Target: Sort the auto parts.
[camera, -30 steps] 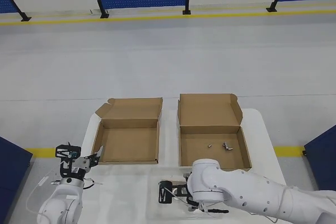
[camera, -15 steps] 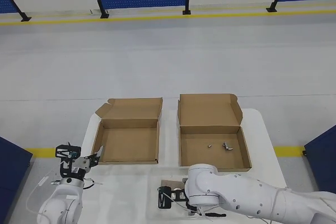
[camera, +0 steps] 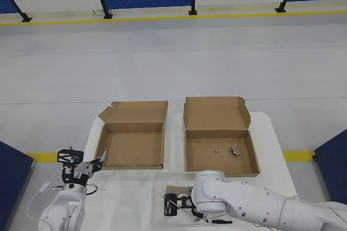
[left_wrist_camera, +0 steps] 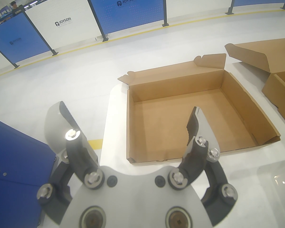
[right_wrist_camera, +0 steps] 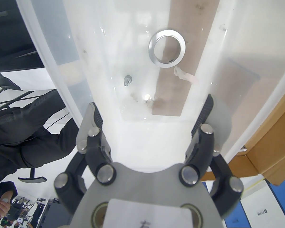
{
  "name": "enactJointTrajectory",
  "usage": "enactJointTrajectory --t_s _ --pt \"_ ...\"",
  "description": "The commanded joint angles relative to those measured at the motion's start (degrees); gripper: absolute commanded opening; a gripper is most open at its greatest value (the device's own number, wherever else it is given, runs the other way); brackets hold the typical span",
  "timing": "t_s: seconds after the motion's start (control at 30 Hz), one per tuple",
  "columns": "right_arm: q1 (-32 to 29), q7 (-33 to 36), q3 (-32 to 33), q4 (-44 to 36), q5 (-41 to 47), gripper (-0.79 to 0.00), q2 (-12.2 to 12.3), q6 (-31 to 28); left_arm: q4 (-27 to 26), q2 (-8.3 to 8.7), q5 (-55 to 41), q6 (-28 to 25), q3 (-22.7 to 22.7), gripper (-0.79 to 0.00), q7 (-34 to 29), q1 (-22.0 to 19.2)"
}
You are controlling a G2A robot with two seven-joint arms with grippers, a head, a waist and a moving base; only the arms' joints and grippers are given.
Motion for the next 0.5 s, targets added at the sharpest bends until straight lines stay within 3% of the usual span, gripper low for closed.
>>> enactJointTrajectory --t_s 0.0,0.47 --pt "-0.29 0.26 0.13 0.19 0.37 -0.422 -0.07 -0.45 0.00 0.00 0.00 0.00 0.00 0.000 0.00 0.00" --pt "-1.38 0.87 0.64 4.46 5.12 -0.422 -1.11 -2.84 0.00 0.00 0.00 0.00 0.00 0.000 0.00 0.00"
